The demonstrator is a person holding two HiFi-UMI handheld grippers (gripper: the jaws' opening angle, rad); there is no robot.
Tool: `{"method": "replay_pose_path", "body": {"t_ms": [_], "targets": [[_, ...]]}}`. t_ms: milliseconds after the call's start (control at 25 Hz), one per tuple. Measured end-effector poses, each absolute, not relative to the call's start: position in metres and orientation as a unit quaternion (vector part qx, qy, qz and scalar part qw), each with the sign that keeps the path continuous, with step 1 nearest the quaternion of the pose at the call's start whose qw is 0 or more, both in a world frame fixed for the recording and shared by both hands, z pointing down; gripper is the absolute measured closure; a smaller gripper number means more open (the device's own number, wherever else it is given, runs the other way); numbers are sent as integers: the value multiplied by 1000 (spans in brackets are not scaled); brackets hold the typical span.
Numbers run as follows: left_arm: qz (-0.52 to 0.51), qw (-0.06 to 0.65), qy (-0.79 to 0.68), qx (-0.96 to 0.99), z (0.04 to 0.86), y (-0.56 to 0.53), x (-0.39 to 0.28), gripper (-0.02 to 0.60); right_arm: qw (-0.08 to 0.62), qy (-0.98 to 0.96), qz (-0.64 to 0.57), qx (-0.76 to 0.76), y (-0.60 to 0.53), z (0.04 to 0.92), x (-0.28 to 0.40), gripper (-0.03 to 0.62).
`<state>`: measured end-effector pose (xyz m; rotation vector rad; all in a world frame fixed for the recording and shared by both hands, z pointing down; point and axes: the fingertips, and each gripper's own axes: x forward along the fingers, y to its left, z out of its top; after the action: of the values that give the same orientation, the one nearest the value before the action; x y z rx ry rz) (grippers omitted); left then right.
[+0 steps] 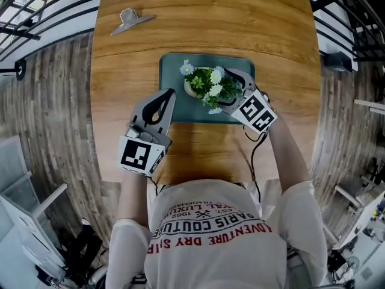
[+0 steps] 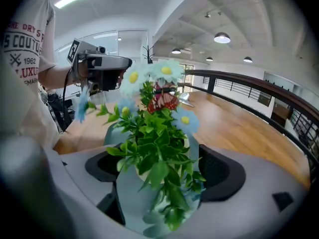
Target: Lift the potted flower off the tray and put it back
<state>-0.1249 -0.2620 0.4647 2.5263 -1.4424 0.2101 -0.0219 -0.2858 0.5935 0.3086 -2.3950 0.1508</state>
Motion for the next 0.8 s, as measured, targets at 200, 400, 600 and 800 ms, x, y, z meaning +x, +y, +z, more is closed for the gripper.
{"method": "replay_pose_path", "body": {"t_ms": [200,400,600,800], "targets": [[65,115,-487,863,475,-275,-126,569,344,-931,69,104,-292,608,-34,148],[60,121,-485,864,483,-279,-123,569,339,-934,71,85,-288,618,-41,148],[62,118,-486,864,488,-274,-119,569,318,-942,65,82,-288,614,-45,146],[64,118,-488,862,490,-269,-118,569,313,-943,64,97,-291,614,-42,138]]}}
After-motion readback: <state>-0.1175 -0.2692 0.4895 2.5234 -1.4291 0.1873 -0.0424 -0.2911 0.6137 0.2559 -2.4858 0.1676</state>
